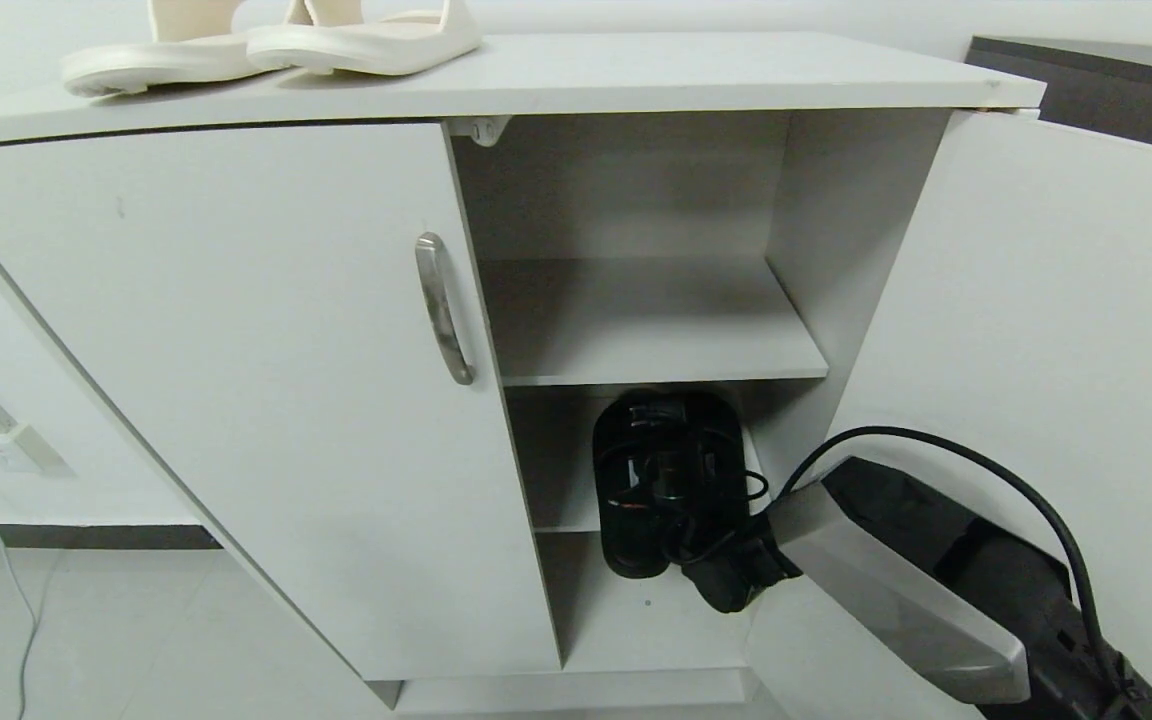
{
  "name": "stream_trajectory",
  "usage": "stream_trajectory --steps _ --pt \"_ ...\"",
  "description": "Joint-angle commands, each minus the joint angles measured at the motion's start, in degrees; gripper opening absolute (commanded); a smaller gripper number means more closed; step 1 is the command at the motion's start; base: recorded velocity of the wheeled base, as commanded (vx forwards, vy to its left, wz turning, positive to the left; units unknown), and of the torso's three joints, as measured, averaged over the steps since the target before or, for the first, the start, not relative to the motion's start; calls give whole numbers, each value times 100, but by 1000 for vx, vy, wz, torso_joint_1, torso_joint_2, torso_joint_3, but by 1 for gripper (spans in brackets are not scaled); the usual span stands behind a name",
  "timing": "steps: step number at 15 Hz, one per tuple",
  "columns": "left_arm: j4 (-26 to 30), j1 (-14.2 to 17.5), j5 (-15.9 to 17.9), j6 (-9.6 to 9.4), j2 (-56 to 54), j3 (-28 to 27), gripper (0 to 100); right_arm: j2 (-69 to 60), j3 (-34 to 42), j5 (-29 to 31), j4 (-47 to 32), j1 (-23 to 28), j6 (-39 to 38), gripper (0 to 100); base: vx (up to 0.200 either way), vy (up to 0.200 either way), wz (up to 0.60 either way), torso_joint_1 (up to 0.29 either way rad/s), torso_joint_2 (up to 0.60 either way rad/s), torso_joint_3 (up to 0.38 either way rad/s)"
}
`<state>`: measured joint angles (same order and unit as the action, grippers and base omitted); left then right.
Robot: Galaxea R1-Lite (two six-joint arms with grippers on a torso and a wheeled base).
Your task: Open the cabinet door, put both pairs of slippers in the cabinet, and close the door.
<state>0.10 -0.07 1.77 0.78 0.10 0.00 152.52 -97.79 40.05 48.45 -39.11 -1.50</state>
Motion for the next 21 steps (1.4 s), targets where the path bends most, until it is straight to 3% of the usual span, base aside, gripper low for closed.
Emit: stream_trajectory --steps 1,6,21 --pt "-1 -1 -1 1 8 0 0 252 -592 -85 -265 167 -17 0 0 0 0 0 0 0" --pt "-1 -1 -1 1 8 0 0 613 -1680 -208 -1197 281 -123 0 0 0 0 0 0 0" --pt "-1 -1 -10 1 8 0 0 525 -1680 -296 -1267 360 -281 0 0 0 0 0 0 0"
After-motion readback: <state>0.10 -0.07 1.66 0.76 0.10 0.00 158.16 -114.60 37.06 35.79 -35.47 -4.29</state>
